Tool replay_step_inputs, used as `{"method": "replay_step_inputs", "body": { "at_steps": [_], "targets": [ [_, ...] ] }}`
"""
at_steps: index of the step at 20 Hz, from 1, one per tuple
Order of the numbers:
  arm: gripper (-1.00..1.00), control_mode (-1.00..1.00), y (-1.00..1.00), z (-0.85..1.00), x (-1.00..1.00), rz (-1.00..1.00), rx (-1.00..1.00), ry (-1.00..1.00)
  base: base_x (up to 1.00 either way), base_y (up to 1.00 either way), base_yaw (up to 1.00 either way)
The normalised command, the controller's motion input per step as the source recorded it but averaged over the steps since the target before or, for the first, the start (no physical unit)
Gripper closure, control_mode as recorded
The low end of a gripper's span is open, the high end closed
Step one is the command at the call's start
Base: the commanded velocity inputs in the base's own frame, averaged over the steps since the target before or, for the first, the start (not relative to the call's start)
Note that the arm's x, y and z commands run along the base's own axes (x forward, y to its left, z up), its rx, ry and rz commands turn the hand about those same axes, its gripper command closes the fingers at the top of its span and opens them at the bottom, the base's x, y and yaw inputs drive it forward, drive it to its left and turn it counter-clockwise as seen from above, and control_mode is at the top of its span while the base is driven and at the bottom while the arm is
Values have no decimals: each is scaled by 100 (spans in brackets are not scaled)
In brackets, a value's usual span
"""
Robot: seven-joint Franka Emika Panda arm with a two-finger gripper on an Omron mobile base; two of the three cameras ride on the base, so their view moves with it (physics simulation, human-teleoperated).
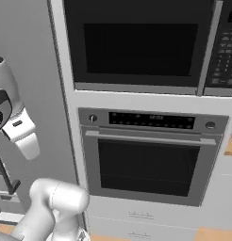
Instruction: Take the meat container that has the shrimp and place it on the second highest rack of the freezer. Then take the vegetable container that has the lemon and lime and place it on the highest rack of the freezer.
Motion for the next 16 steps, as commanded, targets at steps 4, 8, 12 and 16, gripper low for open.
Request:
{"method": "replay_step_inputs", "body": {
  "at_steps": [4, 8, 12, 16],
  "targets": [
    [-100, 100, 0, 0, 0, 0, 0, 0, 30, -100, 0],
    [-100, 100, 0, 0, 0, 0, 0, 0, 38, -100, 0],
    [-100, 100, 0, 0, 0, 0, 0, 0, 43, -100, 0],
    [-100, 100, 0, 0, 0, 0, 0, 0, 44, -100, 0]
  ]
}}
